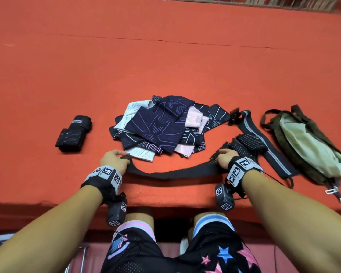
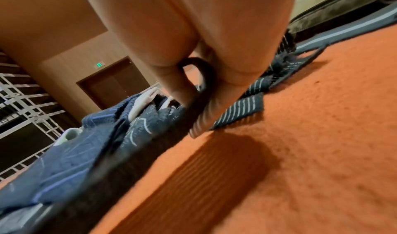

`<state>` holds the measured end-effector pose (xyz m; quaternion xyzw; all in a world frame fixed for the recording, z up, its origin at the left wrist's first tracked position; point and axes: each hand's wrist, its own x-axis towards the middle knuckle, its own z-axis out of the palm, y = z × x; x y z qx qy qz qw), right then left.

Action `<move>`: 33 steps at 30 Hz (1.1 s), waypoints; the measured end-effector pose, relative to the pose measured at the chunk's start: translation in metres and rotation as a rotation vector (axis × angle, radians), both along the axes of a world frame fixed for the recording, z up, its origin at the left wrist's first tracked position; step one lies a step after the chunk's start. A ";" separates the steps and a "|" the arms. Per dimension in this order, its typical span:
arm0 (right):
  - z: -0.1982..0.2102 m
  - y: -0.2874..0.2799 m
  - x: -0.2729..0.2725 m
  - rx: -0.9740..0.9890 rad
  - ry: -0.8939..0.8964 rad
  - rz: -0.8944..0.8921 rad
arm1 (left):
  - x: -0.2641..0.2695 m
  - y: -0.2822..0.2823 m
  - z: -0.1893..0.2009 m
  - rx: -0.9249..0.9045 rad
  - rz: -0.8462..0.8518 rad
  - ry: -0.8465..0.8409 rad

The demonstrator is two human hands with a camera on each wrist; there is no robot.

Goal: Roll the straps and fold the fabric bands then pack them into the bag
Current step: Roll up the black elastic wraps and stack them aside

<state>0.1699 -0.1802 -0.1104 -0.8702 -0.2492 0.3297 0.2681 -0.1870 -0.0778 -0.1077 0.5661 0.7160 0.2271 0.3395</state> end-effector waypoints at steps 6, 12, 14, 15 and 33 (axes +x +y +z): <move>0.005 -0.018 0.001 -0.260 -0.137 0.129 | -0.005 -0.005 -0.004 0.053 0.074 -0.048; 0.024 -0.003 -0.029 -0.066 -0.112 0.273 | 0.039 0.002 0.044 0.147 -0.164 -0.533; 0.044 0.009 -0.058 0.190 0.085 0.442 | 0.065 0.001 0.070 0.134 -0.325 -0.566; 0.057 0.017 -0.074 0.250 0.190 0.514 | 0.076 0.000 0.079 0.131 -0.405 -0.560; 0.139 0.045 -0.022 0.756 0.515 -0.516 | 0.060 -0.012 0.035 -0.159 -0.566 -0.463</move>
